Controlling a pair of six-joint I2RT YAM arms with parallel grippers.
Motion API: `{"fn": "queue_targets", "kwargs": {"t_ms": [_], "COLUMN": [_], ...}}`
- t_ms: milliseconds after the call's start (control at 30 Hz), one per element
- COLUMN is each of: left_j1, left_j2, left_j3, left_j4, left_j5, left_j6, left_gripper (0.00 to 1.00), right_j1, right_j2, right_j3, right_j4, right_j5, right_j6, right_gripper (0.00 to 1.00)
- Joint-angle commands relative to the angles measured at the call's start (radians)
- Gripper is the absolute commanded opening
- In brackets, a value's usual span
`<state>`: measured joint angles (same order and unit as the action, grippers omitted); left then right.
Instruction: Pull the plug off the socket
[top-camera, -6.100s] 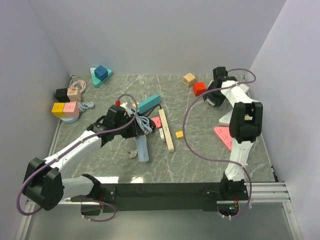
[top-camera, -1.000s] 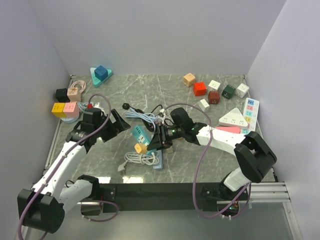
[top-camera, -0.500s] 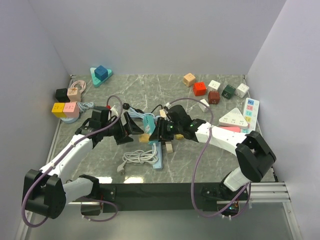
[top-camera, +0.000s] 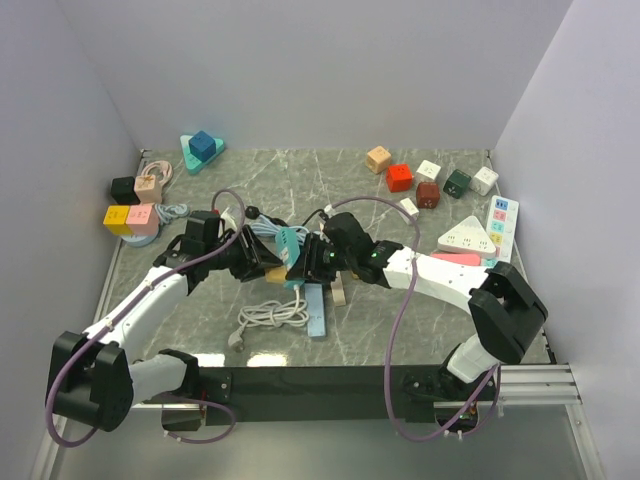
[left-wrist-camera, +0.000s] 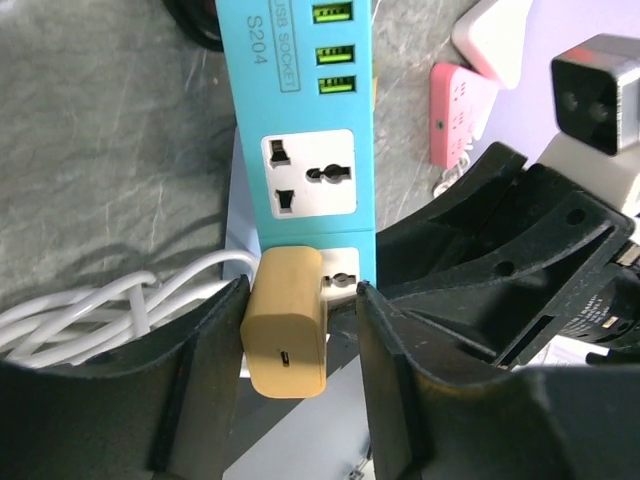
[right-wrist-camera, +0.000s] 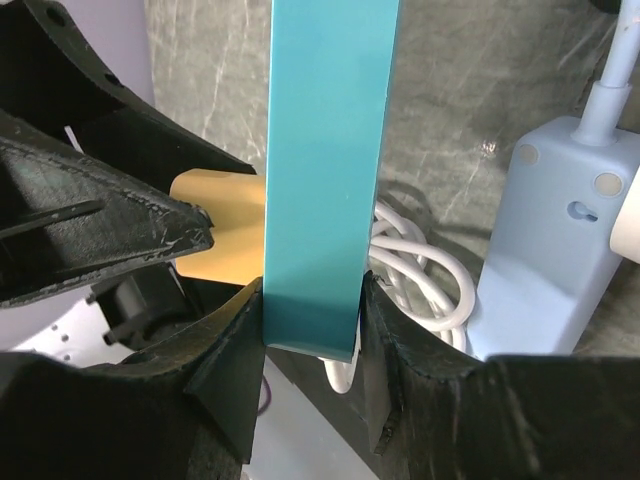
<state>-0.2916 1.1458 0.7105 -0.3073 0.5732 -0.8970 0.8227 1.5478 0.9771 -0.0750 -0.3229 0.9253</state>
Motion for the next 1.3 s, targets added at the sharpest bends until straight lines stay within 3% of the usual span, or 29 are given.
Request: {"fn": "queue_targets", "kwargs": {"t_ms": [0,200,267,367,400,433,467,700,900,1067,1267], "left_j1": [-0.017,-0.046,-0.056,-0.075,-0.077,-0.077,-0.077,-0.040,0.157,0.166,0.166], "left_j2": [0.000,0.037,0.054,0.071,0.071,0.072,0.072,0.023,-0.072,-0.080,-0.067], "left_j3": [0.001,0.011,0.009,0.017,0.027,0.035,0.046,0.164,0.126,0.141,0.204], "left_j4": [0.060,0.013,0.017,0.027,0.019,0.008,-0.002,-0.141,-0.187,-0.138,-0.102], "left_j5": [0.043,0.031,0.036,0.034,0.025,-0.004,-0.016,-0.091,0.029,0.100,0.094], "left_j6": [-0.033,0.000,0.001,0.003,0.003,0.006,0.012,0.104,0.173,0.126,0.112], "left_gripper": [0.52,0.70,0.68,0.45,0.17,0.04,0.01,0.00,0.00,0.01,0.01], "right_j1": [0.012,0.013,0.010,0.012,0.012,0.012,0.012,-0.029,-0.097,-0.097,-0.100], "right_j2": [-0.015,0.011,0.014,0.027,0.034,0.038,0.037,0.020,0.021,0.003,-0.113], "right_j3": [0.048,0.075,0.081,0.103,0.113,0.120,0.121,0.072,-0.054,-0.034,-0.075], "right_j4": [0.093,0.112,0.110,0.113,0.104,0.084,0.083,-0.091,-0.023,-0.003,0.177], "right_j5": [0.064,0.067,0.074,0.065,0.061,0.067,0.074,0.197,0.147,0.118,-0.074], "right_j6": [0.053,0.053,0.055,0.052,0.043,0.040,0.035,-0.043,-0.077,-0.137,-0.106], "right_gripper": [0.00,0.00,0.00,0.00,0.00,0.00,0.00,0.00,0.00,0.00,0.00]}}
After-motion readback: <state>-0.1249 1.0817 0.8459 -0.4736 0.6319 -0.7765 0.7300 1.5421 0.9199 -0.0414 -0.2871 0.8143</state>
